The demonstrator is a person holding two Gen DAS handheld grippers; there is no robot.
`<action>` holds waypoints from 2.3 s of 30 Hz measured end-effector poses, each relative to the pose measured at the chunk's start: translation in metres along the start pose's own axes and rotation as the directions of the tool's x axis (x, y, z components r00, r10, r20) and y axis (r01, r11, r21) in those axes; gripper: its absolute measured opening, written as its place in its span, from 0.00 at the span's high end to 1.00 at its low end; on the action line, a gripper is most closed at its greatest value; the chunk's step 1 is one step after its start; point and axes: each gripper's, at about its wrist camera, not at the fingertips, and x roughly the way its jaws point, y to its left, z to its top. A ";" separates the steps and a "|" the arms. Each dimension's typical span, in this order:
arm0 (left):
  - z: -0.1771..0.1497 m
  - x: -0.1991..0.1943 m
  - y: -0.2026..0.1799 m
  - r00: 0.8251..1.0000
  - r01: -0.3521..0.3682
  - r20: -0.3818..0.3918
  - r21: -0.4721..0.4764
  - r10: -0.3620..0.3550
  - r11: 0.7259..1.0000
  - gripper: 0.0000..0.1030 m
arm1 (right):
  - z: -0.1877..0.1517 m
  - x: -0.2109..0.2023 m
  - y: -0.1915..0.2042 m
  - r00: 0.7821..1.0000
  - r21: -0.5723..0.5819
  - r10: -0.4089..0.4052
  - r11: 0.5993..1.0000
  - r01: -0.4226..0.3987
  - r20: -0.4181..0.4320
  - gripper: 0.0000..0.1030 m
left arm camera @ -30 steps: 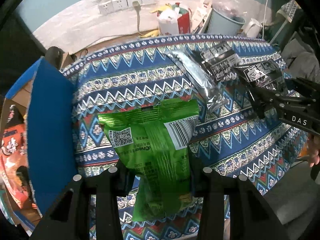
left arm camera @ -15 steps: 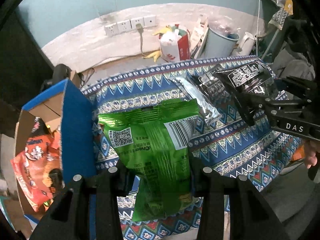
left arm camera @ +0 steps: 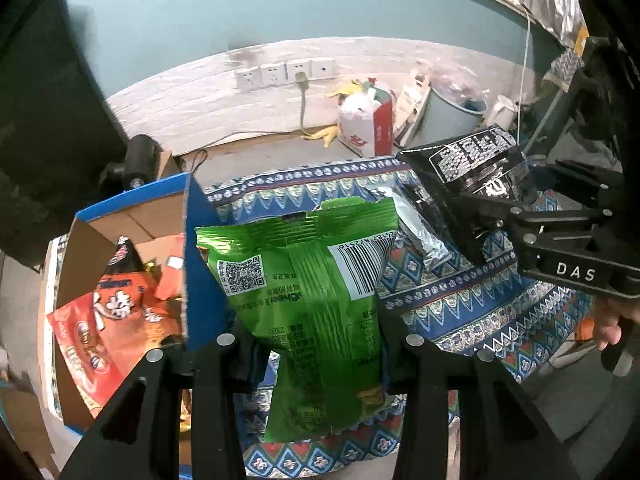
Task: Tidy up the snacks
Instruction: 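Lift the green bag and black pack and carry them toward the box, then open both tools over the box to drop the green bag and black pack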
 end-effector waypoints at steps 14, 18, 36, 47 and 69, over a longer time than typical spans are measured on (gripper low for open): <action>-0.017 -0.034 0.072 0.999 -0.012 0.034 -0.132 0.016 0.991 0.59 | 0.032 0.007 0.061 0.998 -0.077 0.062 0.995 -0.060 0.025 0.40; -0.022 -0.042 0.097 0.999 -0.022 0.045 -0.179 0.030 0.984 0.59 | 0.039 0.013 0.080 0.997 -0.096 0.079 0.992 -0.077 0.020 0.40; -0.055 -0.036 0.186 0.994 -0.101 0.002 -0.331 0.108 0.938 0.59 | 0.067 0.046 0.157 0.988 -0.179 0.151 0.973 -0.149 0.000 0.40; -0.068 -0.005 0.215 0.990 -0.134 -0.091 -0.393 0.106 0.910 0.49 | 0.083 0.074 0.196 0.977 -0.197 0.208 0.957 -0.213 -0.044 0.40; -0.070 -0.026 0.239 0.971 -0.237 -0.077 -0.448 0.227 0.862 0.27 | 0.110 0.099 0.250 0.953 -0.184 0.292 0.936 -0.301 -0.078 0.27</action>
